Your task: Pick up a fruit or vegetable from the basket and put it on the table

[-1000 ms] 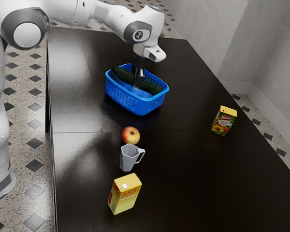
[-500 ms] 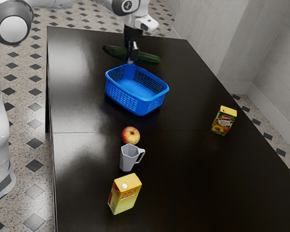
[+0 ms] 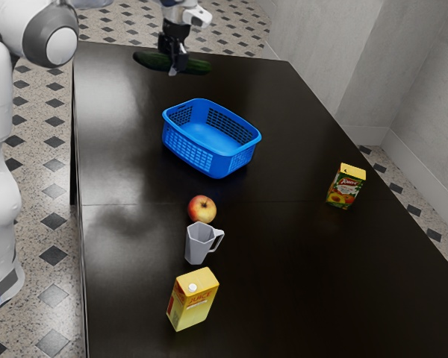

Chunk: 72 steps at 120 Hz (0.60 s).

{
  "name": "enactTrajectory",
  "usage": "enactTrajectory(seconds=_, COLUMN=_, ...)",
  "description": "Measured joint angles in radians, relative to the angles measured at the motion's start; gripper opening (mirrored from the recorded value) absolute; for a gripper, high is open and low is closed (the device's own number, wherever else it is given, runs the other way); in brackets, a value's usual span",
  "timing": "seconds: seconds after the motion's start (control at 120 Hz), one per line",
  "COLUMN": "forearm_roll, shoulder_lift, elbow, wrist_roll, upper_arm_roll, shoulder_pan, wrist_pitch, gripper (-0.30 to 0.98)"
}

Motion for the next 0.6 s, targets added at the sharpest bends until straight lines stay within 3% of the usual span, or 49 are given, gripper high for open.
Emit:
enactTrajectory(seconds=0.242, forearm_roll=-0.013, shoulder_lift=0.04, elbow=0.034, wrist_roll=0.003, upper_arm_roll=0.0, shoulder_pan=0.012, wrist_pitch=-0.018, gripper=0.18)
enactTrajectory(seconds=0.383, forearm_roll=-0.016, shoulder_lift=0.041, elbow=0.037, wrist_roll=0.004, upper_arm_roll=0.0, shoulder_pan=0.012, wrist_pitch=-0.018, gripper=0.5)
enactTrajectory(seconds=0.542, forearm_roll=-0.016, shoulder_lift=0.038, elbow=0.038, wrist_roll=0.003, upper_arm_roll=-0.007, shoulder_pan=0.01, wrist_pitch=-0.008, gripper=0.63)
enactTrajectory(seconds=0.6, forearm_roll=-0.017, shoulder_lift=0.028, elbow=0.038, wrist_roll=0.001, upper_arm_roll=-0.068, shoulder_pan=0.02, wrist_pitch=-0.005, gripper=0.65)
